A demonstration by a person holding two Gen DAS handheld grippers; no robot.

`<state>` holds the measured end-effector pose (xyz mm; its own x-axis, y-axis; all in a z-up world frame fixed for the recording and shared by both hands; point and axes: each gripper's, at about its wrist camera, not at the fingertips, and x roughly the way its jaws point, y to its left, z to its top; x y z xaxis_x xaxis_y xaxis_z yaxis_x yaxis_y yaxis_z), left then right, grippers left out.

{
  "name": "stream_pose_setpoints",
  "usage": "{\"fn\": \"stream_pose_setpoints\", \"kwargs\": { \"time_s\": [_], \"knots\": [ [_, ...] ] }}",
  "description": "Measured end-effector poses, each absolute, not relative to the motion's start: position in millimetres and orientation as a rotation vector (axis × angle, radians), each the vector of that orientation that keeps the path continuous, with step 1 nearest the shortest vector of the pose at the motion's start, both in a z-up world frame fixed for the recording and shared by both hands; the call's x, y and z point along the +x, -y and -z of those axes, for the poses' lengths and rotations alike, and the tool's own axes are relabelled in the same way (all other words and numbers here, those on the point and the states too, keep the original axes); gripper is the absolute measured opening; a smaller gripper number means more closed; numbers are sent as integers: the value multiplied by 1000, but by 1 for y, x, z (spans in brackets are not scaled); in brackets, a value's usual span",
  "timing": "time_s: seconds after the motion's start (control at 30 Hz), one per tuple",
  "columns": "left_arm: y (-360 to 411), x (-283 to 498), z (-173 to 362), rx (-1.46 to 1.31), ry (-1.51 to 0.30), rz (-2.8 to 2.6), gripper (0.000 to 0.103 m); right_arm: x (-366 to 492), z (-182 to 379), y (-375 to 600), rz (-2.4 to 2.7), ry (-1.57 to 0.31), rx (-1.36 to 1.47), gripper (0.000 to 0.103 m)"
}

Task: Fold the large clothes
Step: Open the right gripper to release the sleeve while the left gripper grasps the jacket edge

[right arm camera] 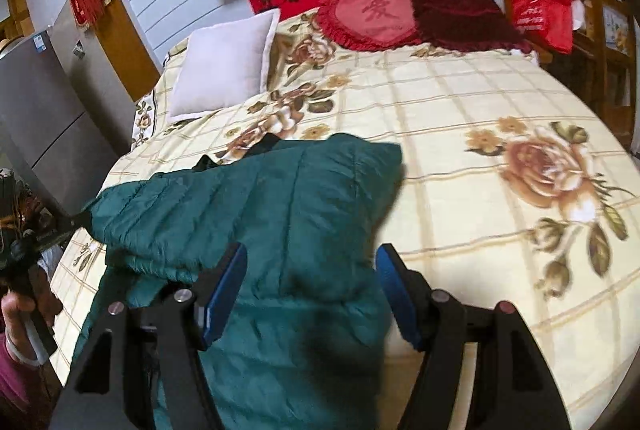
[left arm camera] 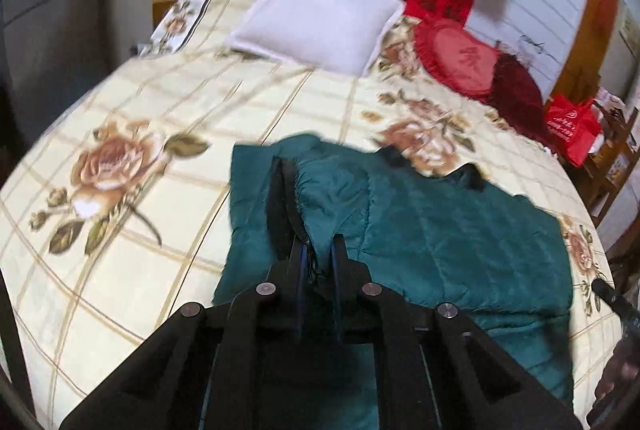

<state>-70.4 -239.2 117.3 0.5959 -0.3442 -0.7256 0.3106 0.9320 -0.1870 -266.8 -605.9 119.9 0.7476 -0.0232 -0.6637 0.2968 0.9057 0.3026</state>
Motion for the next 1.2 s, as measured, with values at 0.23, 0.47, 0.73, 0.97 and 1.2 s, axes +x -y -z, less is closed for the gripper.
{"fn": "stream_pose_setpoints", "kwargs": {
  "time_s": [0.23, 0.47, 0.73, 0.97, 1.2],
  "knots": [
    [236, -66, -87, -73, -949, 395, 31, -201, -86, 579, 174, -795, 371, 70],
    [223, -67, -120, -150, -873, 392, 60, -195, -89, 566, 213, -868, 270, 70],
    [269, -36, -96, -51, -905, 314, 61, -157, -120, 544, 184, -786, 245, 71],
    [294, -11, -60, 75, -932, 309, 67, -108, -64, 536, 228, -865, 206, 73],
    [291, -11, -56, 64, -926, 321, 67, -123, -80, 526, 222, -844, 206, 73]
  ]
}}
